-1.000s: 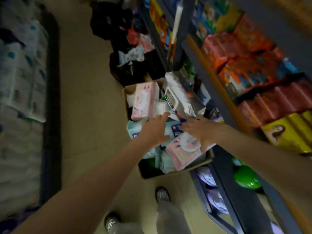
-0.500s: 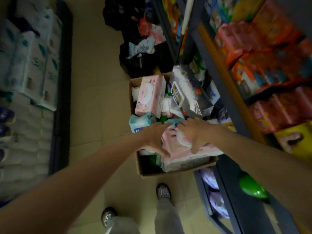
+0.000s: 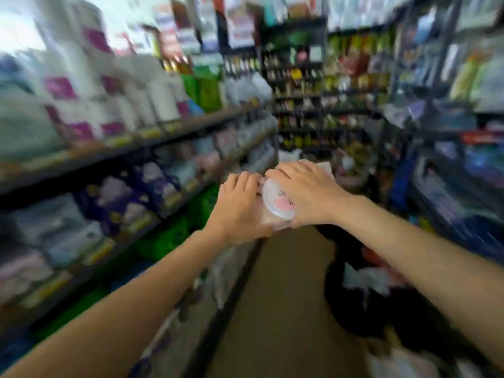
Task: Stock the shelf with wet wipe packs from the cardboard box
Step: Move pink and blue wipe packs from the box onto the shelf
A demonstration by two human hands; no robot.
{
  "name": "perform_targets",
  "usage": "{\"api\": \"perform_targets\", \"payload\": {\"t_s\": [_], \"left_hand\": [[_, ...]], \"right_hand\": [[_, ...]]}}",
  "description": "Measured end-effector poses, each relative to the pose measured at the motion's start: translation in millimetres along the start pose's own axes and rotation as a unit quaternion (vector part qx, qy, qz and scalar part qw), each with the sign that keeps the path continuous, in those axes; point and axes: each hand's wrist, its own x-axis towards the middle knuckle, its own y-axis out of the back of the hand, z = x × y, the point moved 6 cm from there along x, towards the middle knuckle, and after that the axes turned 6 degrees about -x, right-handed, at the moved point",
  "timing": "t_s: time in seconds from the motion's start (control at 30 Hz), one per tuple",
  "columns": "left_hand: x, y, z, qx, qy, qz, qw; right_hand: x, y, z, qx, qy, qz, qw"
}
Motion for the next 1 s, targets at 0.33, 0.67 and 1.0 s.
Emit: {"api": "perform_targets", "payload": {"t_s": [0.33,0.67,1.0], "left_hand": [[21.8,270.0,-211.3,0.32,-0.02,0.237,0.917],[-78.6,363.1,-305.4,0.416,-0.009,-0.015,0.909],[-135.0,461.0,-396.7,0.537,0.249,-0.036,0.805]], "right_hand": [[232.3,146.7,-175.8,0.911,-0.202,0.023,0.359],[380.3,179.2,-350.3,0.953,-0.133,-0.017,0.271],[416.4,254.2,-431.7,0.125,0.291,0.41,0.855]]}}
